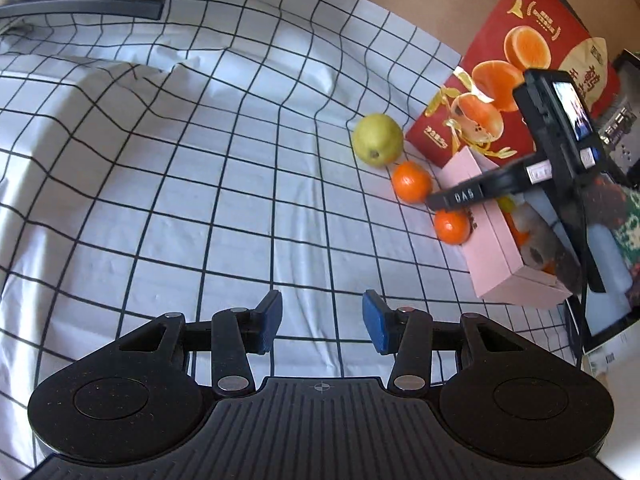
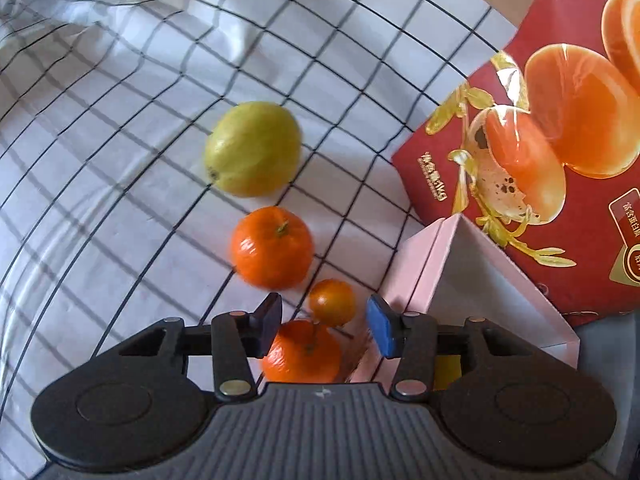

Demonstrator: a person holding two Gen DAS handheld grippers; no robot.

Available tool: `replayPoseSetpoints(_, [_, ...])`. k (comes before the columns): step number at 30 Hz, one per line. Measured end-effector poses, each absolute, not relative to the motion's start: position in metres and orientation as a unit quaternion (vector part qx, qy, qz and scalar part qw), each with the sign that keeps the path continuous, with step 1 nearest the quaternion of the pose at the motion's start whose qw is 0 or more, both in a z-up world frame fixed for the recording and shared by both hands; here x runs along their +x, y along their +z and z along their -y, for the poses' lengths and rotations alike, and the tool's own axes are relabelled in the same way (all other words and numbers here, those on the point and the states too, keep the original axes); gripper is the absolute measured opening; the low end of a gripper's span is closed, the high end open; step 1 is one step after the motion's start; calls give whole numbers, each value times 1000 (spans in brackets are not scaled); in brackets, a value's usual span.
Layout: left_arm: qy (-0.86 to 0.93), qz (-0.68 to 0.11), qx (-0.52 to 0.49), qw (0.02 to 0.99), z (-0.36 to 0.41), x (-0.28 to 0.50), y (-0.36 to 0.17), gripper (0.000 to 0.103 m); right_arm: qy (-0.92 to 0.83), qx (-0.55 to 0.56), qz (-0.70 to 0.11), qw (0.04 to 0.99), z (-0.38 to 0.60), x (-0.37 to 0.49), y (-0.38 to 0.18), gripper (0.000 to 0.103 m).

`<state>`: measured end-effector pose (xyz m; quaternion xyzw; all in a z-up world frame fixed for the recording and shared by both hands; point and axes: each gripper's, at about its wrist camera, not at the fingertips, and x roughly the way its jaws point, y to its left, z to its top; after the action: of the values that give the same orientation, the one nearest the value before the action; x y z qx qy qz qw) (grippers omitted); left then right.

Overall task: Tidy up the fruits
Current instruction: 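Grasp another mandarin on the cloth with the right tool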

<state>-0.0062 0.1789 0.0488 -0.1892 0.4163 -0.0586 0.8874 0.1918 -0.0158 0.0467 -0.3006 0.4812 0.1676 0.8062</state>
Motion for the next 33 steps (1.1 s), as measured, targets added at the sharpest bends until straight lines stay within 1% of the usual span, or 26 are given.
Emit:
replayPoseSetpoints(6, [-65,-420,-189,885,-179,-2,47,49,220,-267,-493,798,10,197,57,47])
replayPoseSetpoints(7, [-66,-421,-189,885,-179,-1,47,49,228,-262,-490,799,7,197,59,48])
replayPoseSetpoints(9, [-68,-423,-185,885,-178,0,47,49,230,-256,-485,804,1,196,59,57])
replayPoseSetpoints(11, [-70,-423,-178,885,-176,0,48,49,212,-251,-483,812,-6,201,53,57])
replayPoseSetpoints(12, [-70,-423,-176,886,-176,0,48,49,204,-243,-485,815,-7,205,48,57])
replayPoseSetpoints(15, [-69,-425,-169,887,-176,-1,49,49,189,-211,-499,819,-9,214,38,46])
replayPoseSetpoints(16, [-69,-426,-167,887,-176,-1,49,49,185,-207,-497,822,-9,214,36,46])
replayPoseSetpoints(19, [-66,-429,-165,886,-177,0,47,49,198,-194,-489,827,-8,199,43,45])
replayPoseSetpoints(25, [-62,-437,-153,884,-174,4,44,49,244,-149,-490,823,5,140,60,45])
replayPoseSetpoints(29, [-78,-437,-147,884,-170,9,45,49,245,-160,-490,821,23,92,60,45])
replayPoseSetpoints(33, [-161,-413,-144,885,-158,31,51,49,224,-184,-477,830,47,51,56,45])
